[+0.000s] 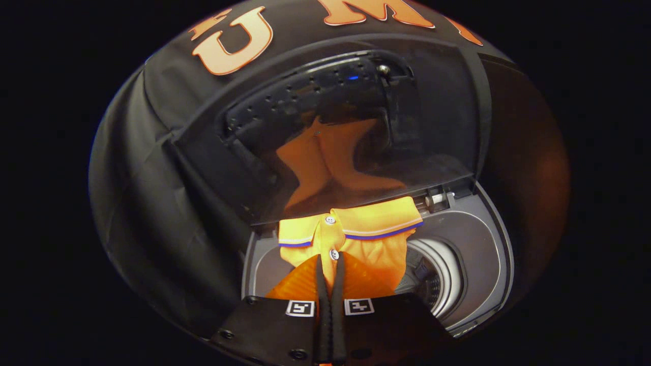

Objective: Put the clothes into the washing machine and then close the washing machine lid.

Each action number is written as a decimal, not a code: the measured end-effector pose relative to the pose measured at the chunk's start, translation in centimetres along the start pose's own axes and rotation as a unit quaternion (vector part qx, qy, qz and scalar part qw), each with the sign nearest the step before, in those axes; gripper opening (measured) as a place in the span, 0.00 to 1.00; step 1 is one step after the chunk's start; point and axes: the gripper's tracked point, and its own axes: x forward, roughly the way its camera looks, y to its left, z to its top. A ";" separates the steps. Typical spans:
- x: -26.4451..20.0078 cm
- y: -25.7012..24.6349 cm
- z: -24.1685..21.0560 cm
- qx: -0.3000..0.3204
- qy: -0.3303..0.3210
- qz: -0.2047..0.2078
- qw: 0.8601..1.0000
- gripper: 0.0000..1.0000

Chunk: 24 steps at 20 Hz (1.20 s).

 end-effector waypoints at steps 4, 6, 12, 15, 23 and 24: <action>3.3 -0.9 -2.9 -0.023 0.054 -0.013 0.998 0.08; 4.6 -1.9 -4.1 -0.012 0.087 -0.032 0.996 0.08; 6.5 -2.8 -6.6 -0.025 0.127 -0.058 0.990 0.08; 6.7 -3.9 -7.7 -0.018 0.155 -0.087 0.984 0.08; 6.7 -3.5 -7.1 -0.030 0.141 -0.072 0.987 0.14; 6.6 -3.3 -7.2 -0.024 0.140 -0.066 0.988 0.14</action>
